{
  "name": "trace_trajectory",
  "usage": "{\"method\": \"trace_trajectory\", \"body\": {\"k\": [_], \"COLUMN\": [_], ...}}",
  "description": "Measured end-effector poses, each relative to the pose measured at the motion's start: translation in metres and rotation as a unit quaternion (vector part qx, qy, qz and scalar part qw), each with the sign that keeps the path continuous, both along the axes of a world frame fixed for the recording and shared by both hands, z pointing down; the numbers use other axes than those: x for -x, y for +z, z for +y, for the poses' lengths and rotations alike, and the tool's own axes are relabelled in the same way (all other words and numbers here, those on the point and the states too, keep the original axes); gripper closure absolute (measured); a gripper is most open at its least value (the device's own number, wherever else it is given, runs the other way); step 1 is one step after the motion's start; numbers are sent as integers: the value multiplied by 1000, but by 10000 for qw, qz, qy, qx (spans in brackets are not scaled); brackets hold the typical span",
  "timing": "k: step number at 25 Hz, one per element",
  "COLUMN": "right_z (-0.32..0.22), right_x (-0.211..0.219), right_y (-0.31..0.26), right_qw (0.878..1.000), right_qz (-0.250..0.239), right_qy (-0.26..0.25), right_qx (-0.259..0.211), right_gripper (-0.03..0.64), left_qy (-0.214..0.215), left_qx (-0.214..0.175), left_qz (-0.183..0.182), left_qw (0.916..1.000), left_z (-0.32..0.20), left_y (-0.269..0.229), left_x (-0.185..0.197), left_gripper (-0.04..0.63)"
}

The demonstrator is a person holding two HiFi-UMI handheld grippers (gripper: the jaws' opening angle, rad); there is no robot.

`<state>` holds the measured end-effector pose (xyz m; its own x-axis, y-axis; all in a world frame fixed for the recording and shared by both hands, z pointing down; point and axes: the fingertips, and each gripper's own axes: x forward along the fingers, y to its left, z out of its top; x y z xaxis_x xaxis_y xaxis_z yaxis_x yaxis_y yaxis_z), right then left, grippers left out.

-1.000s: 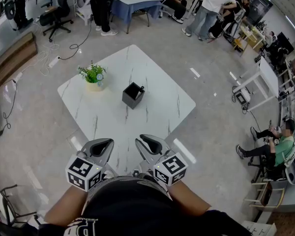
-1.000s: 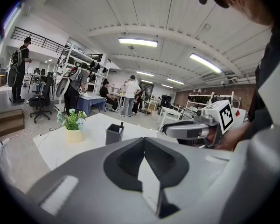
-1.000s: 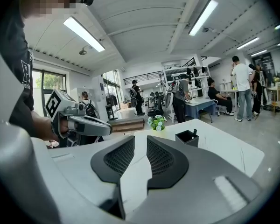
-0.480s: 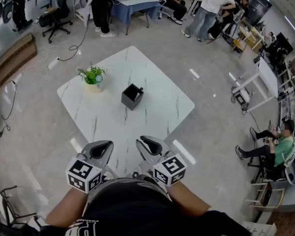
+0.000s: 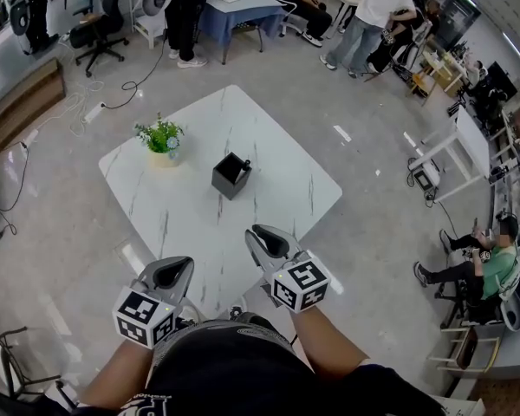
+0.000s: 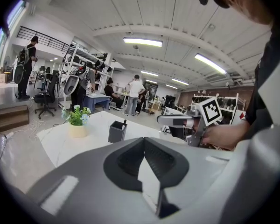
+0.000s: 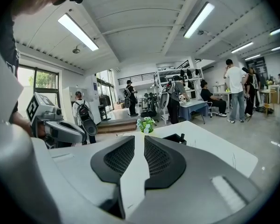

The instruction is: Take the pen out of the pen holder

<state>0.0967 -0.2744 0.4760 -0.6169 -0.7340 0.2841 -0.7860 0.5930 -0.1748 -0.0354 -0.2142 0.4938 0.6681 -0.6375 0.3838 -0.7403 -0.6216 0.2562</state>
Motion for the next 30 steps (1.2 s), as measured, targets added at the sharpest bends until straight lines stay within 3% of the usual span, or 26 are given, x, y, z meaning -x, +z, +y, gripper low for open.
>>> {"method": "trace_trajectory", "body": {"k": [22, 30], "right_z": [-130, -171], "right_x": [-18, -23], "right_y": [42, 69], "right_qw": [9988, 9962], "right_qz": [430, 827], "right_qy": [145, 122], "right_qx": [206, 256], "right_gripper": [560, 560], "left_qy": [-635, -825], "left_qx": [290, 406], "left_qz": [-210, -256], "left_qw": [9973, 9954], "left_z": [-18, -25], "left_y": [14, 20], "left_x": [22, 25], "left_gripper": [538, 538]}}
